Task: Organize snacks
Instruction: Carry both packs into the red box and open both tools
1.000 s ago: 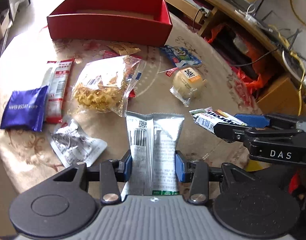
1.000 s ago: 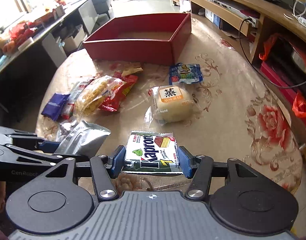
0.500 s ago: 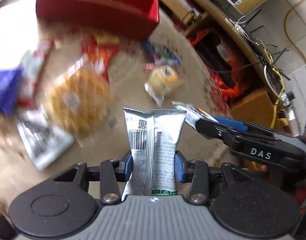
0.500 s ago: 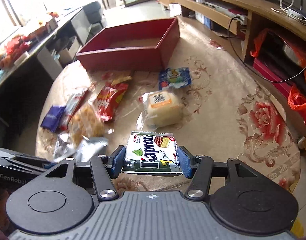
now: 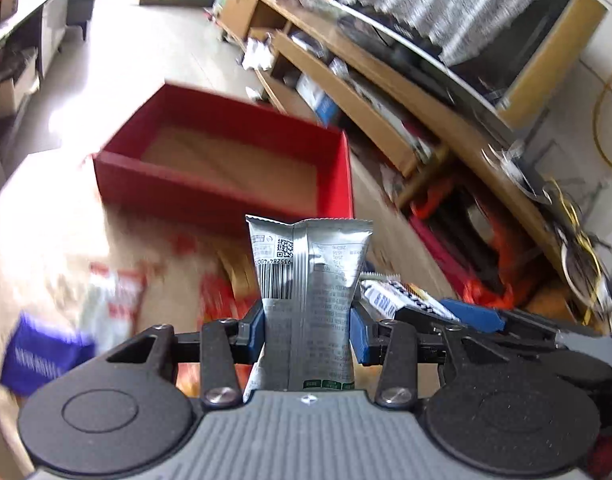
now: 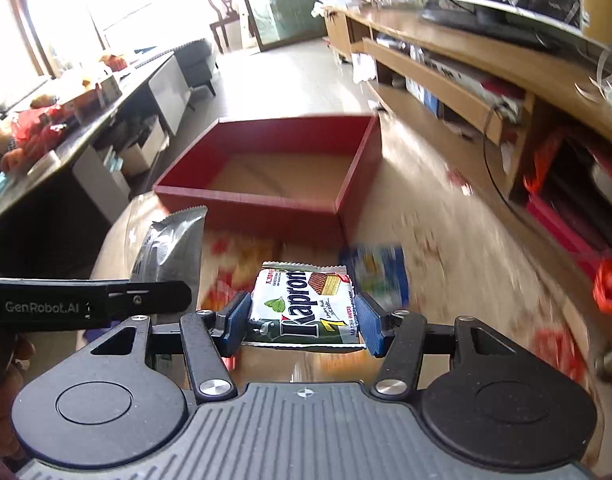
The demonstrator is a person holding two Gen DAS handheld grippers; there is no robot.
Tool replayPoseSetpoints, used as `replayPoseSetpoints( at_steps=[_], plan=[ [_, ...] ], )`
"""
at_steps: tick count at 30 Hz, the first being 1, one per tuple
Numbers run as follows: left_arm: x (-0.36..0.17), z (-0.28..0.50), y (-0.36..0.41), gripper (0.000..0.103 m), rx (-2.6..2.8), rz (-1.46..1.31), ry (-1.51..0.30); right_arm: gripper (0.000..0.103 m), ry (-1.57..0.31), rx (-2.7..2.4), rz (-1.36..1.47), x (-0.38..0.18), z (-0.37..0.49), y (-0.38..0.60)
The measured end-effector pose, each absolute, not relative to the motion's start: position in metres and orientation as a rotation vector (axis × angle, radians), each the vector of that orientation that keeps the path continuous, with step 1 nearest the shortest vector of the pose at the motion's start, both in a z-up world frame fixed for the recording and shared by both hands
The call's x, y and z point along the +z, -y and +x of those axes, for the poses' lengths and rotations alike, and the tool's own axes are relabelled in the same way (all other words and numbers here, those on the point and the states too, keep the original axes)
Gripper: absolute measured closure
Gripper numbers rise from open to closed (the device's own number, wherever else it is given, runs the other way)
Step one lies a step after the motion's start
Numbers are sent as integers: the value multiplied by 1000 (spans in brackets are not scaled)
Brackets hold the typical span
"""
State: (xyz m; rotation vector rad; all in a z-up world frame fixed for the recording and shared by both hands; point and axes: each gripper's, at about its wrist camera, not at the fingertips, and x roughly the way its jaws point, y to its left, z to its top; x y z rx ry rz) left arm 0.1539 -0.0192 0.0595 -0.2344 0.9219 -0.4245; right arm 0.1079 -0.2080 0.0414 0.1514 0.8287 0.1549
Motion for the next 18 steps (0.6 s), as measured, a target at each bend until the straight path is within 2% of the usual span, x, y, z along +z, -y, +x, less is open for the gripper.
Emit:
replayPoseSetpoints(
  at_steps=[10, 18],
  plan=[
    [79, 272, 22, 66, -319, -222, -769, 40, -767, 149, 147, 53, 214, 197],
    [42, 334, 23, 66, -261, -216, -778, 40, -805, 169, 116, 24, 267, 181]
  ],
)
